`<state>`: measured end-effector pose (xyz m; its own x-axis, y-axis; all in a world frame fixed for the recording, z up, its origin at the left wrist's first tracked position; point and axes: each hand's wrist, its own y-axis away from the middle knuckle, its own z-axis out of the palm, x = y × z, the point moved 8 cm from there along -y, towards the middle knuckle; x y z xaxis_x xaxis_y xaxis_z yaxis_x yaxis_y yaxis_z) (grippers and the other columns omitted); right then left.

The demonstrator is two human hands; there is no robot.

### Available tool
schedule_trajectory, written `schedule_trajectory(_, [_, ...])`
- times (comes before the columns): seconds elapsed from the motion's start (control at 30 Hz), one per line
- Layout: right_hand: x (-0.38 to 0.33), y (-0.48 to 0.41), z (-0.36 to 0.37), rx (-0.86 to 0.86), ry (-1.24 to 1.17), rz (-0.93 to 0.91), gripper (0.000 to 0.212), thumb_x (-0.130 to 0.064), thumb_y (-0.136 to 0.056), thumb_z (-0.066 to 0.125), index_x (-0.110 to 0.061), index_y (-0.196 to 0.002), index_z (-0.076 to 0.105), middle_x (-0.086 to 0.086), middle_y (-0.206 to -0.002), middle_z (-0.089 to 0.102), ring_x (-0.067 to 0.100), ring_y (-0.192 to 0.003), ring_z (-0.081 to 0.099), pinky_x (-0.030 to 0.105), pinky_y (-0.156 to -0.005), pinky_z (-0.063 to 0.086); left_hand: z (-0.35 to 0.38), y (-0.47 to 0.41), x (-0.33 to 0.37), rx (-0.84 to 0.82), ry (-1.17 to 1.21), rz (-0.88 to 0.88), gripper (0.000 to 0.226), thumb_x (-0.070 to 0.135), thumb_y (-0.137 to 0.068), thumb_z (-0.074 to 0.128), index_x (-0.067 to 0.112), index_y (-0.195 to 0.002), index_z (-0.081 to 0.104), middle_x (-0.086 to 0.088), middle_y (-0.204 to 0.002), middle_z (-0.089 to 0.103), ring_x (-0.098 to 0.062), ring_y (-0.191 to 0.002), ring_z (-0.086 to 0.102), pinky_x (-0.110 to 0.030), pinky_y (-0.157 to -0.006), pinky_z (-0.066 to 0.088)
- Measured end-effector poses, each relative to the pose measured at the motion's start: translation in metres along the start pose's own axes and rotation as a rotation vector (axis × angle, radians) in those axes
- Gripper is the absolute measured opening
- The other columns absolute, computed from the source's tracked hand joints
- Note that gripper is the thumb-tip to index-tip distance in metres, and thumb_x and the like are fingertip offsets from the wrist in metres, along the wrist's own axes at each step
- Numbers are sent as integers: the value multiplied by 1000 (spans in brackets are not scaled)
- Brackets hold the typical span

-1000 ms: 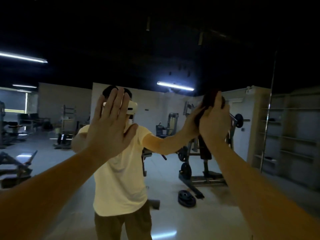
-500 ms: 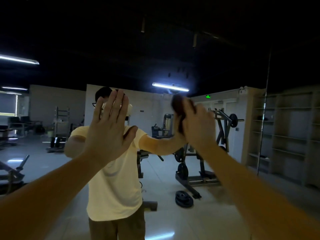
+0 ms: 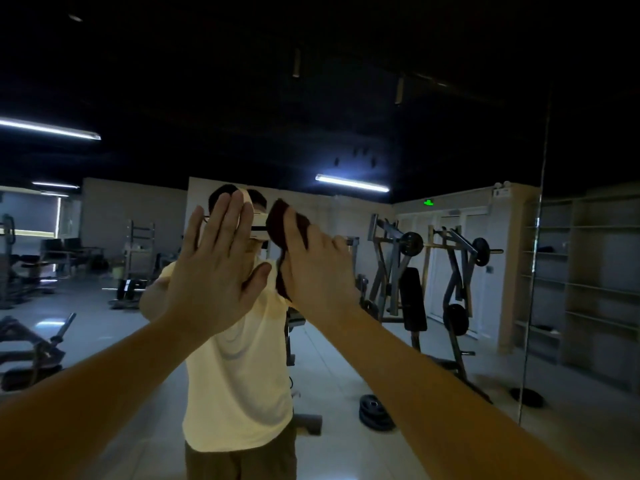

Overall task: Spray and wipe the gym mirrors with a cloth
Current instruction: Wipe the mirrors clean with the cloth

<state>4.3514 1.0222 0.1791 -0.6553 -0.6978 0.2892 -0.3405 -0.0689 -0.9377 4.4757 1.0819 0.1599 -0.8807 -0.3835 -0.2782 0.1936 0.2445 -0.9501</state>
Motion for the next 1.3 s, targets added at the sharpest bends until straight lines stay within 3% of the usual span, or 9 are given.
schedule_trajectory(0.1, [46,-1,-4,-109,75,-95,92,-42,-79,77,-11,-154,34,15,-117,63,32,-100,64,46,-94,48,0,0,-1,-29,-16,5,87,58,-104,35,1,-165,10,-21,-174,6,-34,-162,3,-62,-127,15])
schedule_trajectory(0.3, [233,-9,-45,7,213,468,59,-29,-103,51,-16,-158,32,26,-131,47,42,-117,52,55,-102,44,1,-1,1,-70,-64,-25,89,65,-107,16,-3,-164,15,-24,-172,10,-38,-161,8,-61,-128,14])
schedule_trajectory(0.47, [218,-38,-40,106,154,554,50,-35,-105,43,-2,-141,49,24,-130,49,40,-112,52,49,-96,45,2,-1,2,-86,-106,-37,86,61,-106,22,-3,-163,16,-24,-172,11,-38,-161,10,-61,-128,15])
schedule_trajectory(0.73, [31,-51,-9,228,-81,26,51,-32,-101,59,-3,-142,51,16,-122,57,28,-104,57,38,-89,50,2,2,1,-108,-164,-34,85,61,-106,21,0,-164,12,-21,-173,8,-34,-162,7,-58,-129,12])
schedule_trajectory(0.87, [52,-46,-3,160,49,-244,56,-28,-94,70,-7,-142,52,15,-117,59,30,-99,61,40,-85,49,2,3,-2,-154,-173,-39,88,65,-105,20,0,-164,15,-21,-173,9,-34,-162,8,-59,-129,15])
schedule_trajectory(0.97, [138,-62,-24,184,116,-26,62,-29,-91,75,-11,-144,50,17,-111,58,32,-87,61,38,-70,49,-4,0,0,-139,-177,-15,87,64,-105,23,-1,-162,21,-22,-171,16,-35,-161,14,-56,-129,15])
schedule_trajectory(1.13, [267,-73,-48,202,79,511,50,-35,-108,43,-13,-153,38,24,-130,49,42,-99,58,50,-86,52,-13,-3,-11,-192,-188,125,87,66,-102,32,1,-160,29,-24,-167,28,-37,-155,28,-52,-126,18])
schedule_trajectory(1.23, [249,-83,-48,266,28,787,51,-29,-108,47,-11,-155,36,24,-138,45,40,-108,57,49,-91,51,-28,-14,-30,-162,-153,244,78,60,-104,35,2,-156,40,-23,-161,41,-38,-149,39,-52,-125,21])
schedule_trajectory(1.3, [193,-102,-42,289,-21,775,53,-29,-106,49,-12,-155,37,21,-140,46,37,-110,58,46,-92,49,-39,-26,-47,-121,-155,271,77,57,-104,39,1,-157,39,-24,-161,39,-39,-152,35,-54,-127,21])
